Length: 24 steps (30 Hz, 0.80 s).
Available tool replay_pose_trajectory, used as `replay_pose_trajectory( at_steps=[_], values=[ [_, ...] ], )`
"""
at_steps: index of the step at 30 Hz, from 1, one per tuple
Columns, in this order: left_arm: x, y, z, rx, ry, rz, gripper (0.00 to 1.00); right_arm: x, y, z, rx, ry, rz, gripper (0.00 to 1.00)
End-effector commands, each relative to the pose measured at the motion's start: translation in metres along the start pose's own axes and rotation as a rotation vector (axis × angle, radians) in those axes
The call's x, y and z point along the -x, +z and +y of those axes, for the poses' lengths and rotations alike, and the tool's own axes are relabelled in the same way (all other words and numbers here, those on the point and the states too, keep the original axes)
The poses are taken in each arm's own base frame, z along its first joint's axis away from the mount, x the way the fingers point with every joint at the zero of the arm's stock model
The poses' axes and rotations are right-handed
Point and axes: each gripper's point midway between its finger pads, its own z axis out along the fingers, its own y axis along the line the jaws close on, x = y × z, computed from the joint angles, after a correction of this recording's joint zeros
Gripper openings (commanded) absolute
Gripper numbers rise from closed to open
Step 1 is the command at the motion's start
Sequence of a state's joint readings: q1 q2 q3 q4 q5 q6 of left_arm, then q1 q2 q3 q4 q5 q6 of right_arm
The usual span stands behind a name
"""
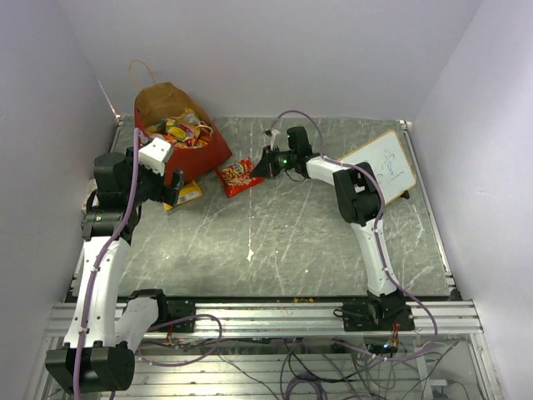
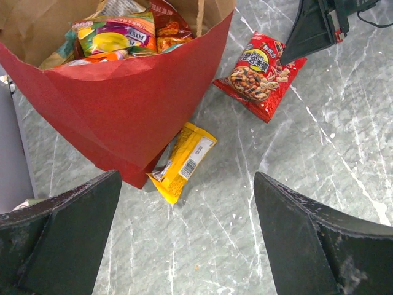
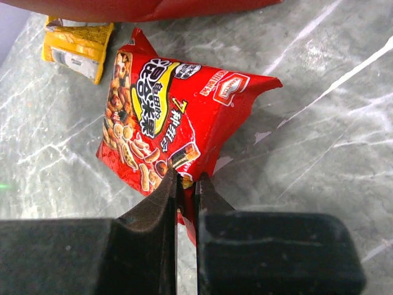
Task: Place the snacks into the paper bag
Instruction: Pick up the snack from the center of the board.
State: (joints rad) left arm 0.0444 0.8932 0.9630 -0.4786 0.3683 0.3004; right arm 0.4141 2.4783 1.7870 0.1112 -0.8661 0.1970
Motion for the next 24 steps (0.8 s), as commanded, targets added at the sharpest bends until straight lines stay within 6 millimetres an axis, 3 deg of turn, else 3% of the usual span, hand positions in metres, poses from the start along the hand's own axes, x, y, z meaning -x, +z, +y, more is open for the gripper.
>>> replay_pose_trajectory(
  at_steps=[1,10,18,24],
  values=[
    [0.005,-0.001,-0.008,-0.059,0.044,-0.032,0.99,0.013,-0.018,0.016,0.04,0.025,-0.006,0.0],
    [-0.002,0.0,-0.04,-0.281,0.086,0.011,0.94,0.041,-0.068,0.081,0.115,-0.149,0.013,0.0],
    [0.027,-0.007,-0.069,-0.415,0.074,-0.054,0.89,0.048,-0.13,0.146,0.112,-0.465,-0.004,0.0],
    [0.046,-0.01,-0.115,-0.577,0.152,-0.053,0.9,0.047,-0.174,0.201,0.121,-0.645,-0.078,0.0]
  ],
)
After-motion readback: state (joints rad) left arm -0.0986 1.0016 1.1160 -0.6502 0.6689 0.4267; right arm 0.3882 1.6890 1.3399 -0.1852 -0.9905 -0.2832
